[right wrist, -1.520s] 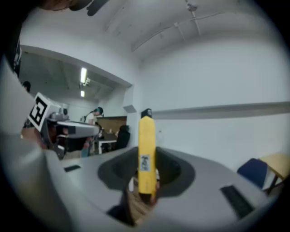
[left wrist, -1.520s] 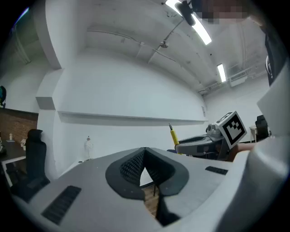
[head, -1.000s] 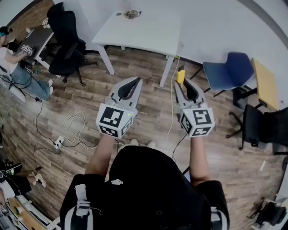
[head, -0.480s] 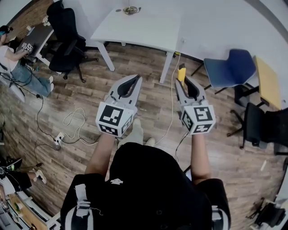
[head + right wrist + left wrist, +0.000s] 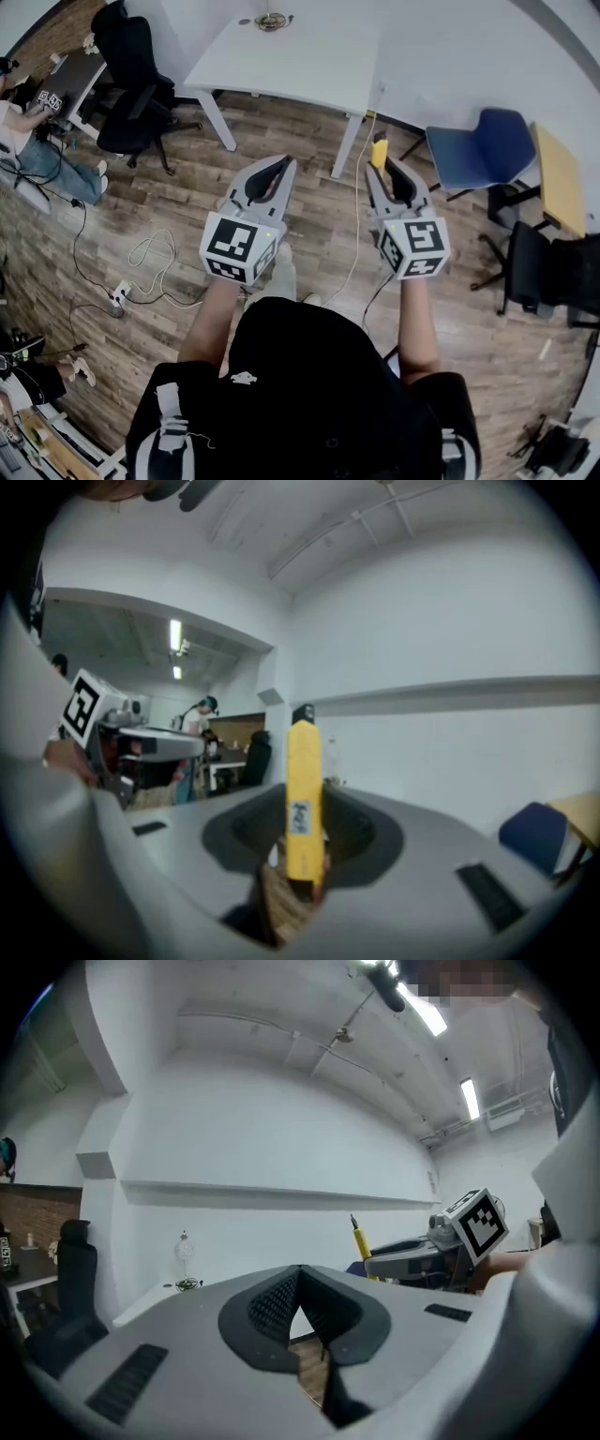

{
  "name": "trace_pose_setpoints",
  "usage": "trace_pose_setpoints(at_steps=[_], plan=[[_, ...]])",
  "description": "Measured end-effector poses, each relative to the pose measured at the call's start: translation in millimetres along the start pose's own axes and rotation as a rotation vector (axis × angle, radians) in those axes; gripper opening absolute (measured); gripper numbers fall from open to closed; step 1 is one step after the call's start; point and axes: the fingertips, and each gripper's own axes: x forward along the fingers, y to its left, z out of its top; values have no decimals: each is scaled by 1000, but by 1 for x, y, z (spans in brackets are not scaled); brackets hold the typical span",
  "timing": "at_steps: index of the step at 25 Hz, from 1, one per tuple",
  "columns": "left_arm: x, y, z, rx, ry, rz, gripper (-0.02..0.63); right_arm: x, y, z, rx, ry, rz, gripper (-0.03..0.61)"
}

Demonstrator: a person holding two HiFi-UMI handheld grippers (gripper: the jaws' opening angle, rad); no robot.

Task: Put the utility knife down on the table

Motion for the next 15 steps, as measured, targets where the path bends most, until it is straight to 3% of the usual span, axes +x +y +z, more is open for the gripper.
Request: trace_pose_setpoints(at_steps=[15], plan=[[86, 112, 0, -16, 16, -4, 15, 134, -26, 25, 1, 13, 0, 136]])
